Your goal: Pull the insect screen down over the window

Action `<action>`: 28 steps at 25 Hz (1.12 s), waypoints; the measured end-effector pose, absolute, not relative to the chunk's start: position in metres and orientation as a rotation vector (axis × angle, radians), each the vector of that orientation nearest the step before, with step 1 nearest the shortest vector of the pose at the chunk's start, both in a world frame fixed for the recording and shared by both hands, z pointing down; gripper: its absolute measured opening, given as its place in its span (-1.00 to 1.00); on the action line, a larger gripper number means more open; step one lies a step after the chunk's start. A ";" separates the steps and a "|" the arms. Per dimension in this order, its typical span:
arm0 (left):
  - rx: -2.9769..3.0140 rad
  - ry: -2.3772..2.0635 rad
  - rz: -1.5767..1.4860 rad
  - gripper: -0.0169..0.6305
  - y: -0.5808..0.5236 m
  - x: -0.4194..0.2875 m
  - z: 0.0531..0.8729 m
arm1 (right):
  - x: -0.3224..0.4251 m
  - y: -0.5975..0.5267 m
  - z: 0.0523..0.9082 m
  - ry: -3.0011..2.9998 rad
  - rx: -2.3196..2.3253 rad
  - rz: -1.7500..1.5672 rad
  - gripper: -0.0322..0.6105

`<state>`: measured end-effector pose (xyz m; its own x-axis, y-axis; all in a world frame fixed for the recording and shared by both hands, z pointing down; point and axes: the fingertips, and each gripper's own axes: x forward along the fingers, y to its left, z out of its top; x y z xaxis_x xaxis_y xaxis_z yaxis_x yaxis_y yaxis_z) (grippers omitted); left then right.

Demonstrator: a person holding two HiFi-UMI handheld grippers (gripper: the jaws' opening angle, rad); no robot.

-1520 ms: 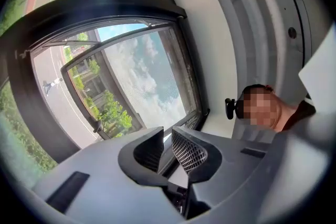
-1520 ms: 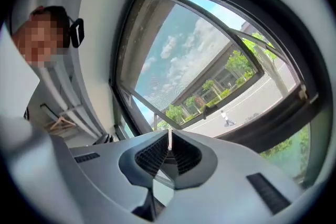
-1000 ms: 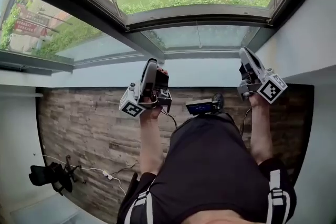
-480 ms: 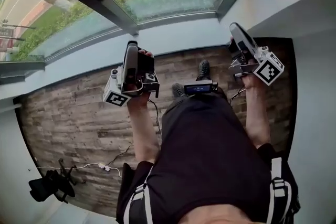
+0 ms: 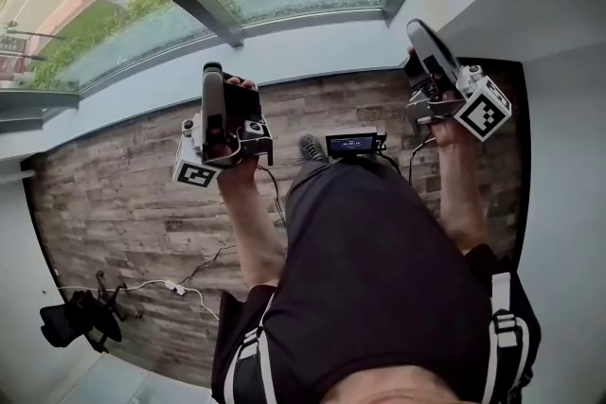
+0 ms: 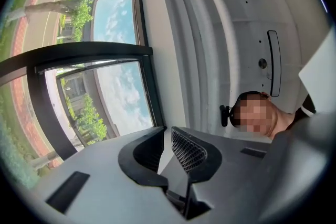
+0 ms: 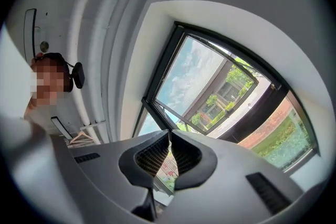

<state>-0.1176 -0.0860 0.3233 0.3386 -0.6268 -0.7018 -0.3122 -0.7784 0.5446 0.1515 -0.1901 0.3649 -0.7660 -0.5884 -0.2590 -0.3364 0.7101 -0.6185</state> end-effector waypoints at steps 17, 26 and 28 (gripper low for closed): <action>2.354 -0.854 -1.255 -0.82 -0.027 0.025 0.328 | 0.290 -0.115 0.376 2.406 -0.661 -0.790 -0.87; 2.379 -0.816 -1.231 -0.82 -0.040 0.036 0.329 | 0.295 -0.113 0.389 2.368 -0.639 -0.832 -0.87; 2.380 -0.810 -1.222 -0.82 -0.040 0.038 0.327 | 0.296 -0.111 0.387 2.373 -0.649 -0.821 -0.87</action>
<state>0.0378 -0.0397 0.3274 0.4660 -0.6270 -0.6242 -0.3307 -0.7778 0.5344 0.2959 -0.1113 0.3870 -0.7374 -0.5893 -0.3301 -0.2594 0.6983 -0.6672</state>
